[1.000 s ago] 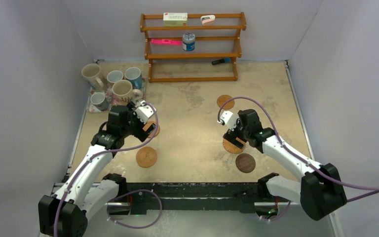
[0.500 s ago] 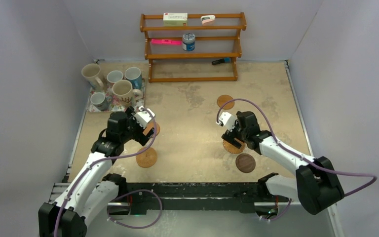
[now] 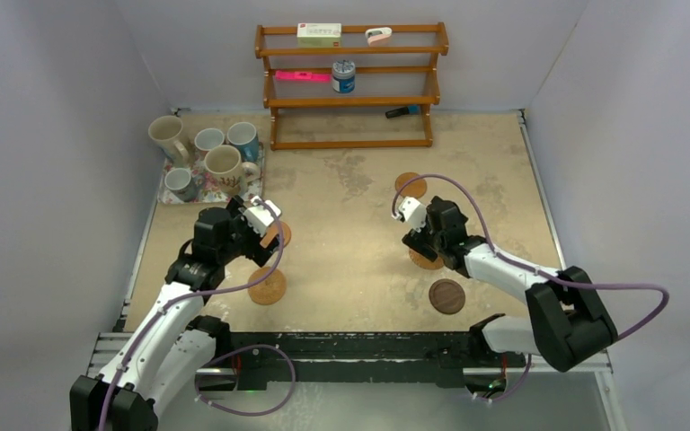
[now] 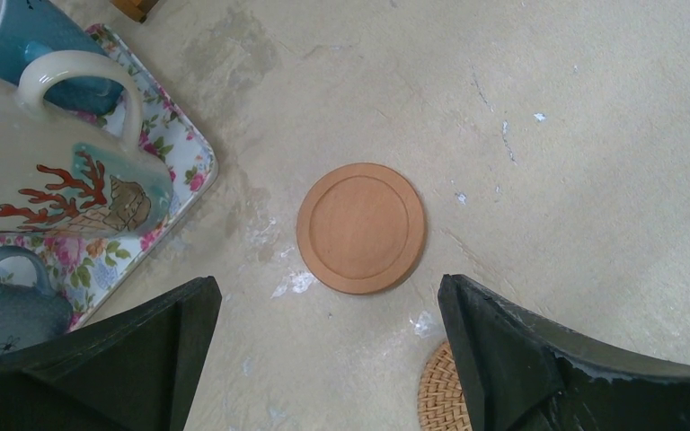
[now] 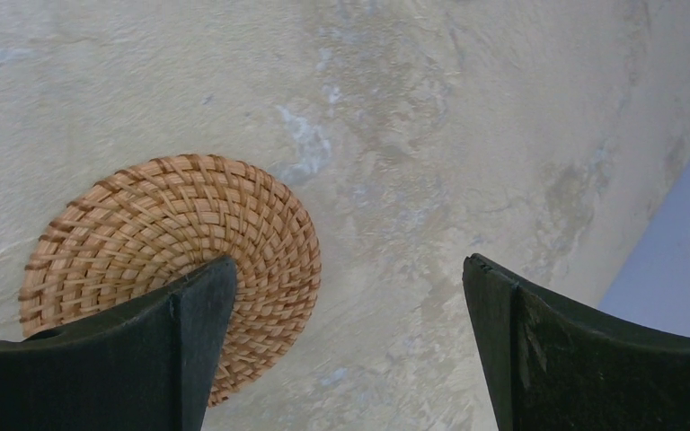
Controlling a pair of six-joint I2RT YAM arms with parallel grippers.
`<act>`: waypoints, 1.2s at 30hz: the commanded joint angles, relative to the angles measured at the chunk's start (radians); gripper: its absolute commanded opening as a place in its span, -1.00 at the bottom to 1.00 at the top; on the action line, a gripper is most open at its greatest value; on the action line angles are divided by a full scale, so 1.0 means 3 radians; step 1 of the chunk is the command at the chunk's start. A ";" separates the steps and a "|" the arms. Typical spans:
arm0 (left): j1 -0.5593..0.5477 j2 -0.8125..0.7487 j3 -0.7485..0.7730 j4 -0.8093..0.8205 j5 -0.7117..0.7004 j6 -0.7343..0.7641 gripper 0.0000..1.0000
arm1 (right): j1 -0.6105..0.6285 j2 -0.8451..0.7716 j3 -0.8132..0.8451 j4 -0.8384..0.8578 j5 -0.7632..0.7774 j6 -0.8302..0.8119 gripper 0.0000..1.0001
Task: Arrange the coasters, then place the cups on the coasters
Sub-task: Move the coaster to the center of the board.
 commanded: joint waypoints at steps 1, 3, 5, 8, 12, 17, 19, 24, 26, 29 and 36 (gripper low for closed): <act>0.0018 -0.0069 -0.0019 0.0122 0.0073 -0.0057 1.00 | -0.0095 0.0312 -0.0041 0.0030 0.0542 0.0000 0.98; 0.0018 -0.0090 -0.0021 0.0122 0.0068 -0.0056 1.00 | -0.0214 0.0376 0.0015 -0.0016 0.0568 0.0016 0.98; 0.0018 -0.0099 -0.0027 0.0126 0.0068 -0.0052 1.00 | -0.0392 0.0397 0.0081 -0.0072 0.0556 0.0010 0.98; 0.0018 -0.0110 -0.0032 0.0127 0.0068 -0.0051 1.00 | -0.0667 0.0356 0.0183 -0.0108 0.0547 -0.0046 0.98; 0.0018 -0.0093 -0.0036 0.0144 0.0054 -0.0051 1.00 | -0.0777 0.0018 0.0217 -0.0321 0.0367 -0.0179 0.98; 0.0015 -0.0068 -0.0038 0.0159 0.0024 -0.0058 1.00 | -0.0769 -0.0760 0.0371 -0.0968 -0.0254 -0.0326 0.98; 0.0018 -0.0069 -0.0040 0.0159 0.0023 -0.0057 1.00 | -0.0766 -0.1015 0.0427 -0.1231 -0.0491 -0.0391 0.98; 0.0018 -0.0066 -0.0044 0.0159 0.0017 -0.0056 1.00 | -0.0660 -0.1332 0.0317 -0.1661 -0.0704 -0.0625 0.98; 0.0018 -0.0064 -0.0044 0.0162 0.0017 -0.0056 1.00 | -0.0613 -0.1349 0.0205 -0.1747 -0.0697 -0.0720 0.98; 0.0018 -0.0060 -0.0044 0.0162 0.0012 -0.0051 1.00 | -0.0484 -0.1315 0.0065 -0.1860 -0.0639 -0.0789 0.98; 0.0018 -0.0035 -0.0049 0.0185 -0.0003 -0.0055 1.00 | -0.0133 -0.1175 -0.0093 -0.1968 -0.0541 -0.0704 0.98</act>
